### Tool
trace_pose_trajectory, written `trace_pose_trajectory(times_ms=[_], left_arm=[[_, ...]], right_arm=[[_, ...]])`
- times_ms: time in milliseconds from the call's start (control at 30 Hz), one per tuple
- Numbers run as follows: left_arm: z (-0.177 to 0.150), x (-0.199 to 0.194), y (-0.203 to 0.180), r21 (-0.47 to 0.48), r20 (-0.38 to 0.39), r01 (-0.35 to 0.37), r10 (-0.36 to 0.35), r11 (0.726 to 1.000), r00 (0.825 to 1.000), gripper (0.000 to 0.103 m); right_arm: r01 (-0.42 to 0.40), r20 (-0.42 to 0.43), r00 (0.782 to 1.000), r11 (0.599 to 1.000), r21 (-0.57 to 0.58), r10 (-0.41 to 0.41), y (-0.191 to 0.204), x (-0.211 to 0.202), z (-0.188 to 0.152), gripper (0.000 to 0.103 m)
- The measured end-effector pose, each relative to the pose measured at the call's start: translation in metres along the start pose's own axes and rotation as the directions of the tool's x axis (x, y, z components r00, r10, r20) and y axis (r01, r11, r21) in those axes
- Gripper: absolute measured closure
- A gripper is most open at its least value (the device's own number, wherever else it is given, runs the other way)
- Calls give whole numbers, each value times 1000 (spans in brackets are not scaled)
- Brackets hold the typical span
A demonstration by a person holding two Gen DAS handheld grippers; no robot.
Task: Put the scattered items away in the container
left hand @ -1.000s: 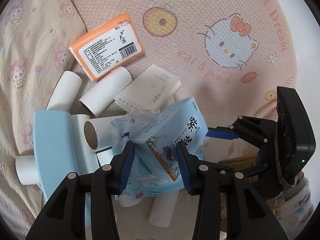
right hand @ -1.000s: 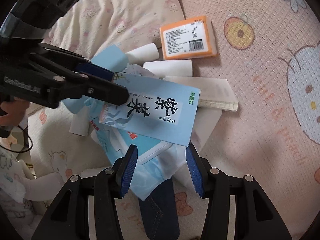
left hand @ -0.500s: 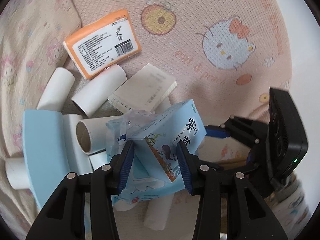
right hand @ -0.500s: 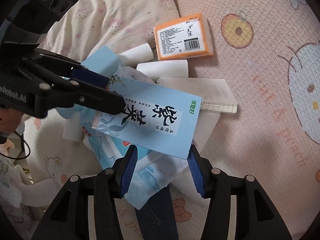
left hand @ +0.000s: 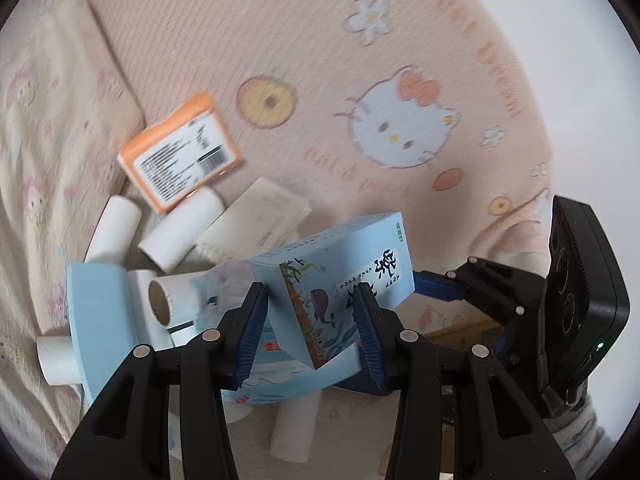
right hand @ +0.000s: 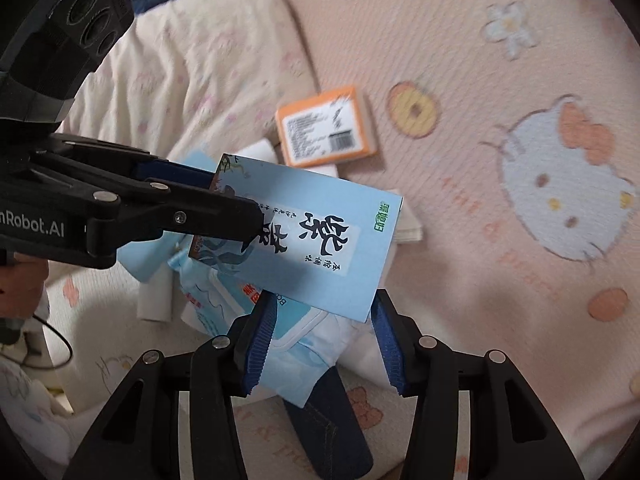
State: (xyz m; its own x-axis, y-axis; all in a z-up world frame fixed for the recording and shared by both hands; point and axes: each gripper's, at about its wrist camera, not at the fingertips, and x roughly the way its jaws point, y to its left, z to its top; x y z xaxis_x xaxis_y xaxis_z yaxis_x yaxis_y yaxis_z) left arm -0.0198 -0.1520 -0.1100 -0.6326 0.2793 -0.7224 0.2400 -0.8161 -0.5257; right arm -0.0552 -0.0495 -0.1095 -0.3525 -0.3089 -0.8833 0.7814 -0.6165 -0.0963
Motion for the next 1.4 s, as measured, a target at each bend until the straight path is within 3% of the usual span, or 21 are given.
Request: trace_pose_trajectory(times_ms=[200,300,533,667,833,967,1133,1400], left_arm=[[-3,-21,-35,126,-4,16,-16,992,1000,55],[-3,-25,-51,140,-20,55,-53,989,998,55],[-1,-25,-108,227,-44,164,-159,960,986,54],[-8,-23,-152,322,-47,179,-173,929,984,54],[-22,-18,-195,402,-79,197,-181,894,980,54],[-34,-14,-229,484,-110,209,-178,850,978,54],[-48,-2,-267,547,-162,243,-184,801,970,53],[-69,40,-312,553,-339,344,-173,759,925,51]], right_arm=[[64,-1,998,994,84,-64,3,-36,-6,57],[117,12,993,988,97,-119,6,-55,-16,56],[269,19,961,952,149,-274,-1,-109,-48,56],[282,21,955,924,257,-297,-17,-134,-71,56],[341,-1,933,887,311,-359,-23,-154,-99,56],[334,-15,935,861,385,-355,-32,-171,-126,56],[365,-33,917,801,475,-398,-44,-191,-156,56],[431,-113,890,733,526,-443,-64,-206,-197,55]])
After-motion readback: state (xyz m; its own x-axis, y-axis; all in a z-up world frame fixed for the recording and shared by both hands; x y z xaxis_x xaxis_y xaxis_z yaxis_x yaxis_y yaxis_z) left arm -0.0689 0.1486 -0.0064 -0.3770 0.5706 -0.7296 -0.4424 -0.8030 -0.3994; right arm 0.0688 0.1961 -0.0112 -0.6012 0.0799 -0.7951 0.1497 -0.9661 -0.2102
